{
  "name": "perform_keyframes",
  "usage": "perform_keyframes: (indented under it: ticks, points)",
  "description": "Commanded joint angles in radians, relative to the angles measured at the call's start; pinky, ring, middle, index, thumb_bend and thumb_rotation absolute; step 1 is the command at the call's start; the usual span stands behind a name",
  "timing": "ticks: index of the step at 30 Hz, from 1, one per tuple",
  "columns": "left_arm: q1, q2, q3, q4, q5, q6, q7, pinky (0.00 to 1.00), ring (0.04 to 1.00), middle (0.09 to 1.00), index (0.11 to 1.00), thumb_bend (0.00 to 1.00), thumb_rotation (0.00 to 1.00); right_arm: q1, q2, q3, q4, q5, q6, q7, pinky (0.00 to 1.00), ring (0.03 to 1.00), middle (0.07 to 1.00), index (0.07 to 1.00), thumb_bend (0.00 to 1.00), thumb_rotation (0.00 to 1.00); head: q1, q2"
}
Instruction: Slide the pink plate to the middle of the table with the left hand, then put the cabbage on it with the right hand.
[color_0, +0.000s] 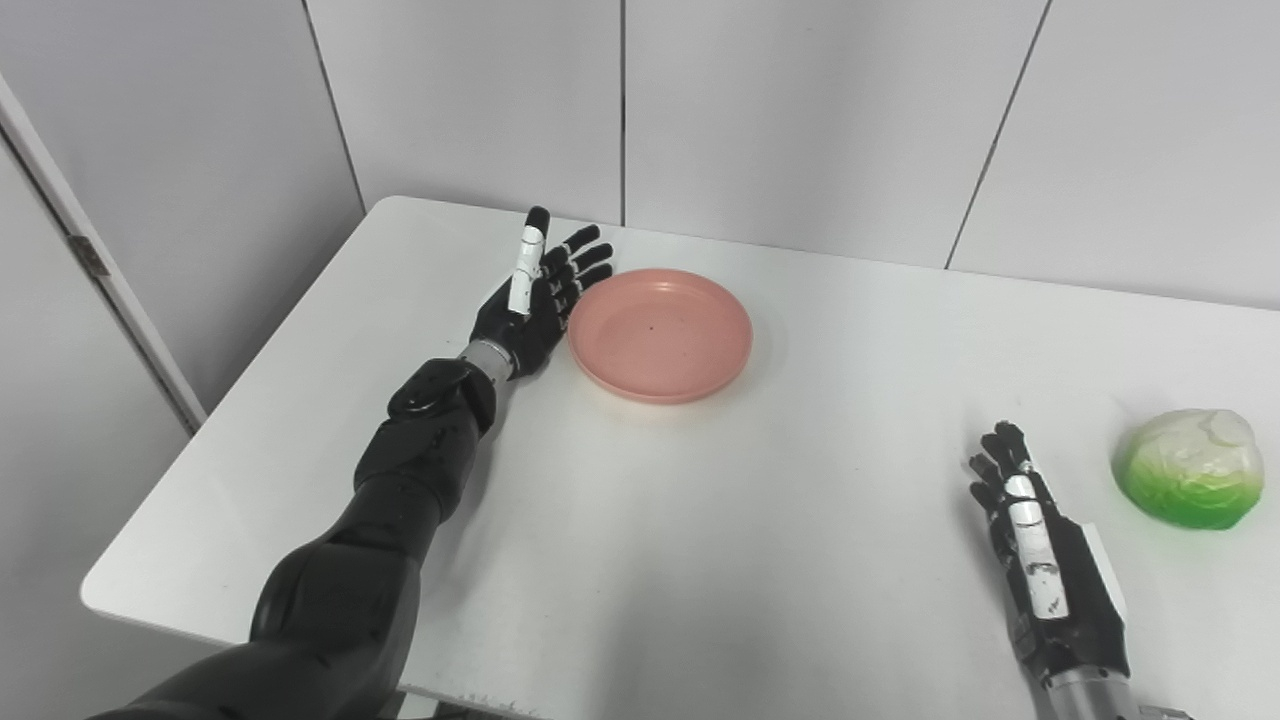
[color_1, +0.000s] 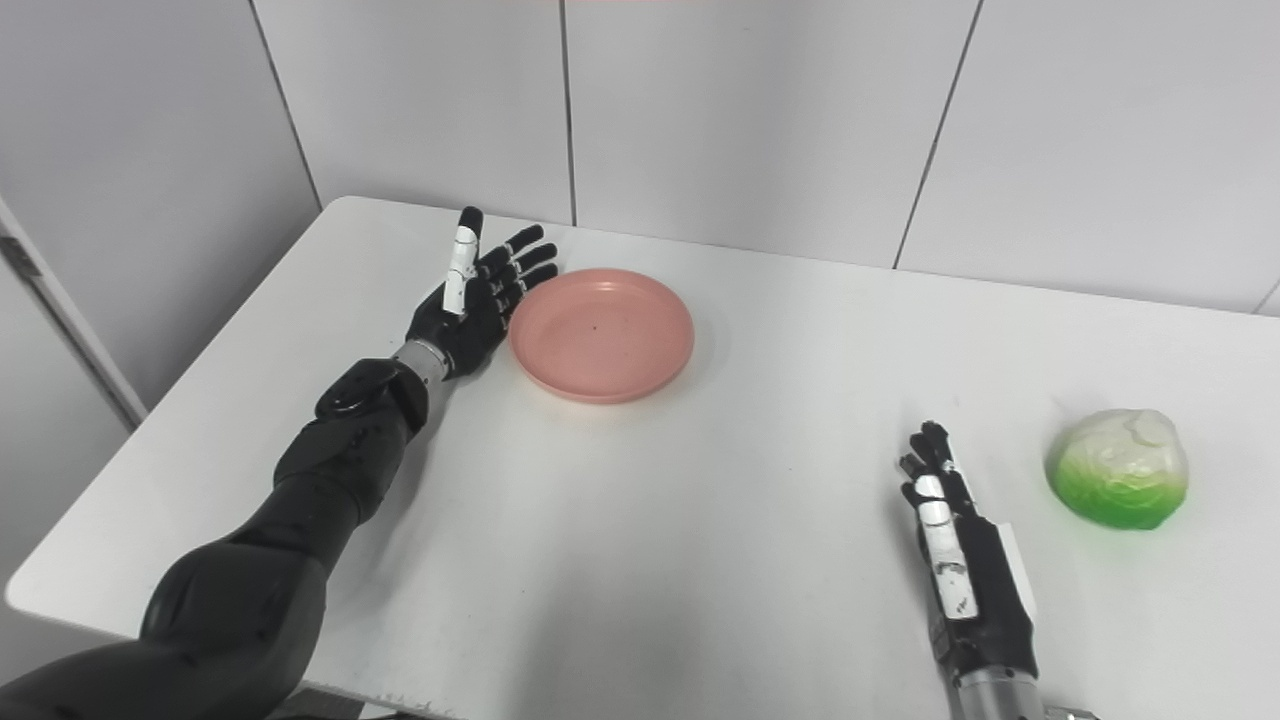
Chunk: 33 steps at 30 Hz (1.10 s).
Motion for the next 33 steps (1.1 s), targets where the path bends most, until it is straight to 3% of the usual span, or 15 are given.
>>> perform_keyframes:
  ticks: [1, 7, 20, 26, 33]
  points:
    - [-0.015, -0.006, -0.019, -0.074, 0.016, 0.018, -0.013, 0.93, 0.929, 0.908, 0.892, 0.89, 1.0, -0.029, 0.012, 0.006, -0.018, -0.003, -0.003, -0.004, 0.96, 0.952, 0.966, 0.969, 0.66, 0.92, -0.003, -0.002]
    - [0.02, -0.027, -0.048, -0.163, 0.011, 0.077, -0.038, 0.93, 0.929, 0.905, 0.894, 0.87, 1.0, -0.04, 0.026, 0.011, -0.013, -0.01, 0.001, -0.015, 0.97, 0.95, 0.964, 0.969, 0.65, 0.91, -0.035, -0.002]
    - [0.109, -0.064, -0.094, -0.321, -0.008, 0.123, -0.097, 0.92, 0.926, 0.905, 0.89, 0.84, 1.0, -0.056, 0.099, 0.023, -0.023, -0.04, 0.021, -0.062, 0.97, 0.938, 0.948, 0.955, 0.6, 0.84, -0.18, 0.017]
    - [0.195, -0.088, -0.09, -0.478, -0.016, 0.224, -0.062, 0.93, 0.929, 0.91, 0.897, 0.85, 1.0, -0.075, 0.111, 0.041, 0.023, -0.083, -0.025, -0.077, 0.97, 0.947, 0.953, 0.96, 0.61, 0.87, -0.257, 0.013]
    - [0.273, -0.128, -0.07, -0.633, -0.059, 0.356, -0.009, 0.95, 0.943, 0.926, 0.916, 0.82, 1.0, -0.081, 0.133, 0.057, 0.027, -0.11, -0.019, -0.097, 0.98, 0.965, 0.97, 0.982, 0.6, 0.88, -0.322, 0.019]
